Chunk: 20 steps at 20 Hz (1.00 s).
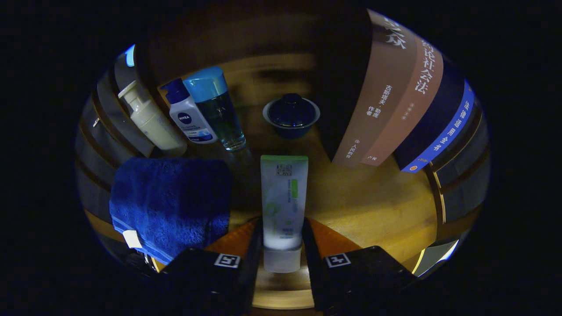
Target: Pull open the drawer, take out the items inside it, and place them on the countertop above the cabinet.
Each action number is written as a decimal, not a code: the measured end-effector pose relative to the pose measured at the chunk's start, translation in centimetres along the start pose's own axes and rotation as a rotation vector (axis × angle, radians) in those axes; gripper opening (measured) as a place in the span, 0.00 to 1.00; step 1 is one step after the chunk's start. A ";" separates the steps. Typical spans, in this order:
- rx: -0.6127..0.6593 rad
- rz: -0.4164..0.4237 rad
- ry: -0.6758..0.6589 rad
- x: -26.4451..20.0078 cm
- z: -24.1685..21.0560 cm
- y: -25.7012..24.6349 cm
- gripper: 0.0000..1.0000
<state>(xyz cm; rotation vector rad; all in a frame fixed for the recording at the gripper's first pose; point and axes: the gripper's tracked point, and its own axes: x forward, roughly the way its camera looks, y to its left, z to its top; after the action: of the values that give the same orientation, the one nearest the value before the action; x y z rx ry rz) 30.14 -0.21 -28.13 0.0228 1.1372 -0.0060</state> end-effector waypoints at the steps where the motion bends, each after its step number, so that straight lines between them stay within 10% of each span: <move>1: 0.004 0.001 -0.004 -0.2 0.1 -0.1 0.64; 5: 0.014 0.006 -0.038 -1.8 0.4 -0.3 0.99; 20: 0.033 0.095 -0.633 -21.0 -6.6 0.1 1.00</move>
<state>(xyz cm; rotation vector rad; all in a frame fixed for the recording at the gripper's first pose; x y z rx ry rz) 15.35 -0.13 -11.79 0.0977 0.5025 0.0498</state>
